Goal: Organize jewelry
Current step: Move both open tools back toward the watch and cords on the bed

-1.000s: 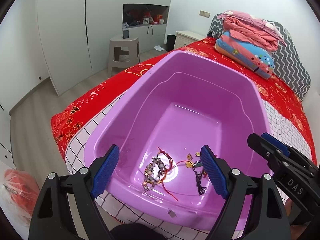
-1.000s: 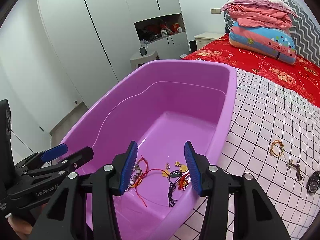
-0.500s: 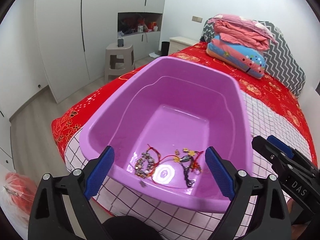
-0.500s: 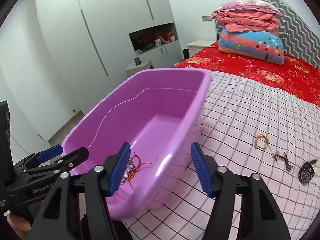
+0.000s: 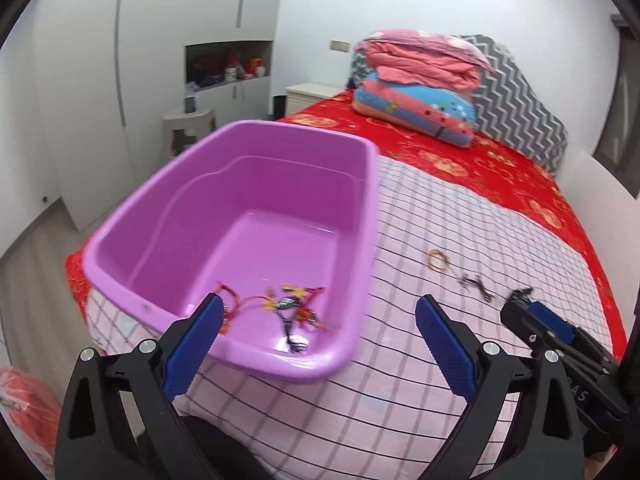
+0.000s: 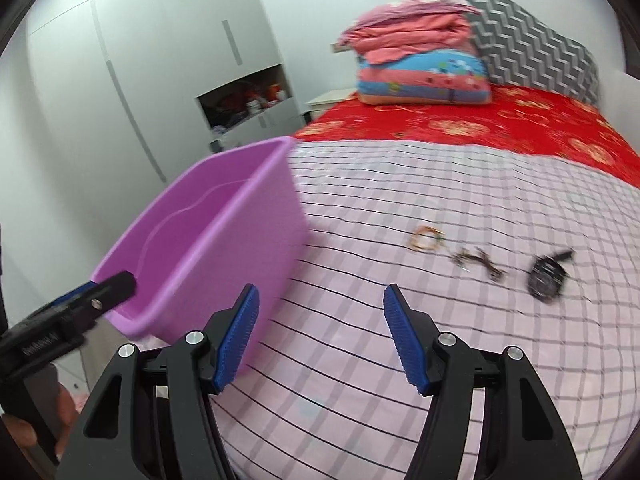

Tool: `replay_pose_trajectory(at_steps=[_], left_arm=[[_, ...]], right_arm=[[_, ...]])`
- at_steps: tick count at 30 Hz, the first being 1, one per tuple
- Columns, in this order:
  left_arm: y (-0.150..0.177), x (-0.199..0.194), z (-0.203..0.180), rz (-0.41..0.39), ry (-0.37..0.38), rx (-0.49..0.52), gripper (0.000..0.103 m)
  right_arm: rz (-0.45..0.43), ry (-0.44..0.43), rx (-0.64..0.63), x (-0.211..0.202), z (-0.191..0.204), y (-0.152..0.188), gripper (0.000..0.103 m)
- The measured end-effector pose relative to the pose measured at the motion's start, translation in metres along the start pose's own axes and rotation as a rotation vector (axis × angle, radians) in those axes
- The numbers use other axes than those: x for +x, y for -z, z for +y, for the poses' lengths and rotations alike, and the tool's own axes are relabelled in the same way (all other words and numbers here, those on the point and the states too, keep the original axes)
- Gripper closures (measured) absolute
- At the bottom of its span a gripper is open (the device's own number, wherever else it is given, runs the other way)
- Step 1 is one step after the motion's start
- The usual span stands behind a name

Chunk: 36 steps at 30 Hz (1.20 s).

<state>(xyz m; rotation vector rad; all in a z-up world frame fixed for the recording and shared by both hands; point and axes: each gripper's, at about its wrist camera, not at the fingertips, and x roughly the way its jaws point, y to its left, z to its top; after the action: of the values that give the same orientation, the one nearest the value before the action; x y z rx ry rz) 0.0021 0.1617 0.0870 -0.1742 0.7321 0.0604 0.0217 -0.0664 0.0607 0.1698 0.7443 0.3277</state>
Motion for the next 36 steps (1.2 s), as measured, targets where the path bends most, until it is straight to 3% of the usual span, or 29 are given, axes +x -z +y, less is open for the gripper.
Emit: replay_pose_trajectory(at_steps=[7, 19, 26, 36], left_arm=[[0.018, 0.0, -0.055, 0.006, 0.115, 0.095, 0.008], [0.044, 0.041, -0.126, 0.058, 0.173, 0.191, 0.008], [0.044, 0.098, -0.157, 0.092, 0.165, 0.19, 0.008], [0.042, 0.196, -0.2, 0.135, 0.121, 0.23, 0.008]], right_arm=[[-0.012, 0.096, 0.087, -0.024, -0.065, 0.03, 0.041], [-0.045, 0.21, 0.174, -0.043, -0.149, 0.064, 0.04], [-0.022, 0.268, 0.196, -0.021, -0.192, 0.063, 0.04], [0.025, 0.308, 0.213, 0.047, -0.245, 0.048, 0.04]])
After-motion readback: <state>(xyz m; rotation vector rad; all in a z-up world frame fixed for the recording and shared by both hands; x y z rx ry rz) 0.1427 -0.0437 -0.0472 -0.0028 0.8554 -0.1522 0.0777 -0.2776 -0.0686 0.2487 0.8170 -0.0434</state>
